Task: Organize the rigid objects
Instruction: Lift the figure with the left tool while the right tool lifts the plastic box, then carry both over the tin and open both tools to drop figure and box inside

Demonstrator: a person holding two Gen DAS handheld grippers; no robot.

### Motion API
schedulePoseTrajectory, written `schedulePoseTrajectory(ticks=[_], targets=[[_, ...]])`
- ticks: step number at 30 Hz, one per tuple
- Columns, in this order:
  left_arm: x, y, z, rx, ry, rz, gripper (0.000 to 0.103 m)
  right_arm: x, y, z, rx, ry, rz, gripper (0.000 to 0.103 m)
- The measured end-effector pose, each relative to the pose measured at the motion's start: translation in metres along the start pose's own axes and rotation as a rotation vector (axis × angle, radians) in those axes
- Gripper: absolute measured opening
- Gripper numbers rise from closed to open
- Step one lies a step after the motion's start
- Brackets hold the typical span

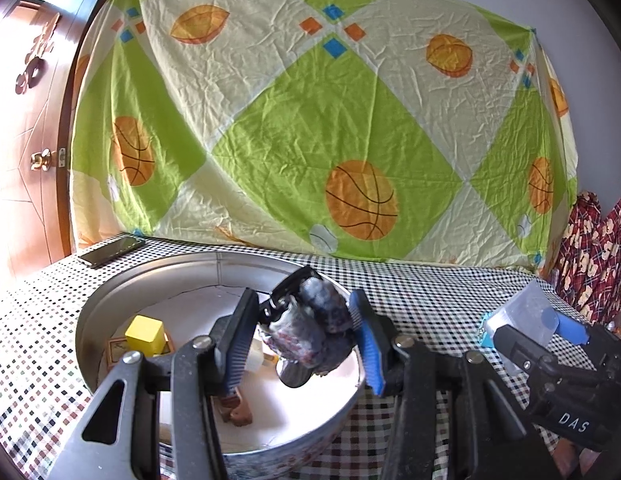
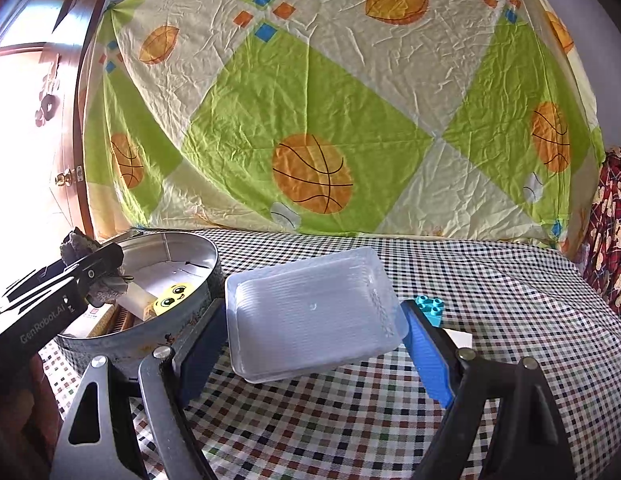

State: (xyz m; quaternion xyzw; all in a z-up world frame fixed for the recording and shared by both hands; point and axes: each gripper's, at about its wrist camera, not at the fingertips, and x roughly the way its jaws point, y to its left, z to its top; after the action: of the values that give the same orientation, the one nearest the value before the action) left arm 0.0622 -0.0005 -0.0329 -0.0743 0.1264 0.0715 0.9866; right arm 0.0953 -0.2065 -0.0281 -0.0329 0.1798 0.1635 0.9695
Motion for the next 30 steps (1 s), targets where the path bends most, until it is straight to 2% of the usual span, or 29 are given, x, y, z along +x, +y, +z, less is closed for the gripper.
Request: schedulePoseTrajectory(ticks=[12,23,30], targets=[[0.001,0.019,0.002,-0.013,0.005,0.034,0.046,0.005,0.010,0.001,-0.011,0.005,0.027,0.086],[0.002,0.027,0.003,-0.012,0.024,0.030,0.046,0.017,0.028,0.003,-0.040,0.020,0.077,0.086],[0.004,0.043,0.008,-0.010,0.046,0.057,0.046,0.027,0.045,0.009,-0.068,0.027,0.129,0.086]])
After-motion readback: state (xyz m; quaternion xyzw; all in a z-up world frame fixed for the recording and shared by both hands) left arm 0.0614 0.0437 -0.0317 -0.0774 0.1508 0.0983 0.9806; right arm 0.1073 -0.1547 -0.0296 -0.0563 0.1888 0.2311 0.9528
